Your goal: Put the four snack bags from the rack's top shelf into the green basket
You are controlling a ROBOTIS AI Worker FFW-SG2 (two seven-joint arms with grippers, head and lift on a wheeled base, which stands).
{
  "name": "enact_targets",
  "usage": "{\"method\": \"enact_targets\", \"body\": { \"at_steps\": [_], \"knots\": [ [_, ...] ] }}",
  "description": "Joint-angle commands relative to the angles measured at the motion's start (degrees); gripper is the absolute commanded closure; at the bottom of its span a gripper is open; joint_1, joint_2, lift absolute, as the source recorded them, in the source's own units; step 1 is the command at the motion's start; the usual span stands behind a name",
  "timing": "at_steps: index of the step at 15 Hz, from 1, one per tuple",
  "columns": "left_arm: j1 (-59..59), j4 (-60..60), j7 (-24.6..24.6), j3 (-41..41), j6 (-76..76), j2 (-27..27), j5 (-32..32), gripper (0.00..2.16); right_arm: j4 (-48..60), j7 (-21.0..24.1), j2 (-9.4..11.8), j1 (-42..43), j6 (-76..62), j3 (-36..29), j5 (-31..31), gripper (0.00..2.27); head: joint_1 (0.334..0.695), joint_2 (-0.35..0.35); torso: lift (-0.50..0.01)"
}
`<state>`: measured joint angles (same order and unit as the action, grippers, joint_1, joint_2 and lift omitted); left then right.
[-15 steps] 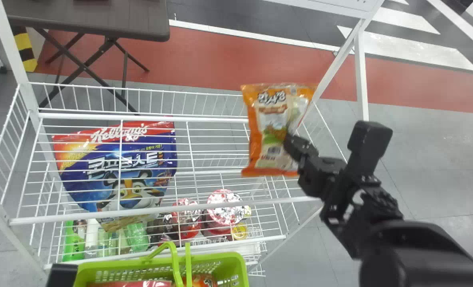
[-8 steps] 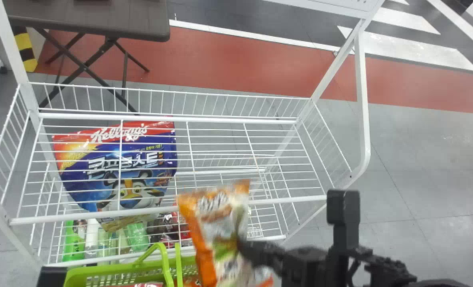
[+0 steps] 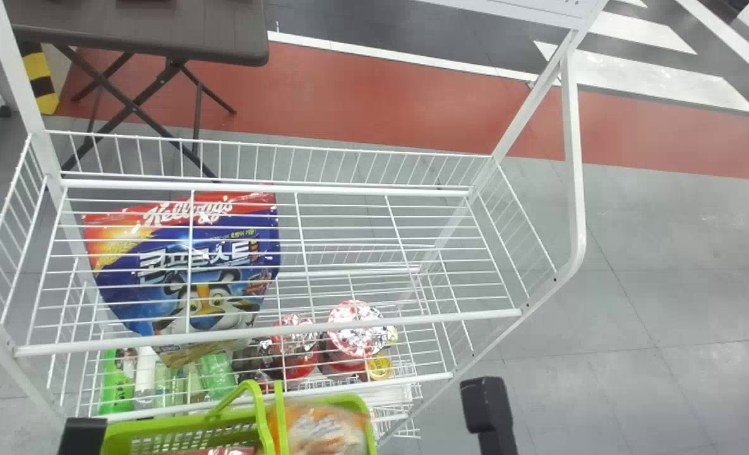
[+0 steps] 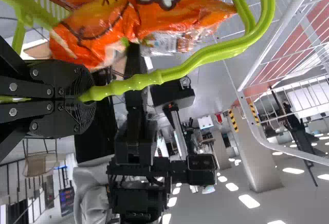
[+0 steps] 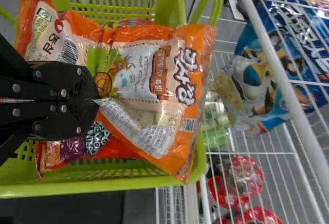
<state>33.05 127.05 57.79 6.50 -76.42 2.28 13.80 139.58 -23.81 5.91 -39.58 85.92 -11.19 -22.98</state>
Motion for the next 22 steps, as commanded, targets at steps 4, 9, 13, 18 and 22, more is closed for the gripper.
{"method": "enact_targets", "body": {
  "at_steps": [4,9,13,18,22],
  "knots": [
    [0.2,-0.1,0.4,-0.5,0.0,0.0,0.6,2.11,-0.3,0.3,2.7,-2.7,-1.4,5.3,0.5,2.22,0.695,-0.35,0.0],
    [0.6,0.1,0.6,-0.7,0.0,0.0,0.6,2.11,0.4,3.6,2.4,-3.2,-11.3,4.3,2.5,0.0,0.695,-0.35,0.0],
    [0.6,0.2,0.5,-0.5,0.0,-0.1,0.7,2.11,1.8,5.5,2.4,-5.1,-24.4,5.8,8.8,0.06,0.695,-0.35,0.0],
    [0.7,0.2,0.5,-0.4,0.0,-0.1,0.9,2.11,1.3,12.8,3.1,-8.1,-55.9,12.6,18.9,0.06,0.695,-0.35,0.0],
    [1.1,0.5,0.7,-0.3,0.0,0.0,0.9,2.11,-0.1,16.8,2.5,-8.8,-80.0,15.9,21.8,0.06,0.695,-0.35,0.0]
  ]
}}
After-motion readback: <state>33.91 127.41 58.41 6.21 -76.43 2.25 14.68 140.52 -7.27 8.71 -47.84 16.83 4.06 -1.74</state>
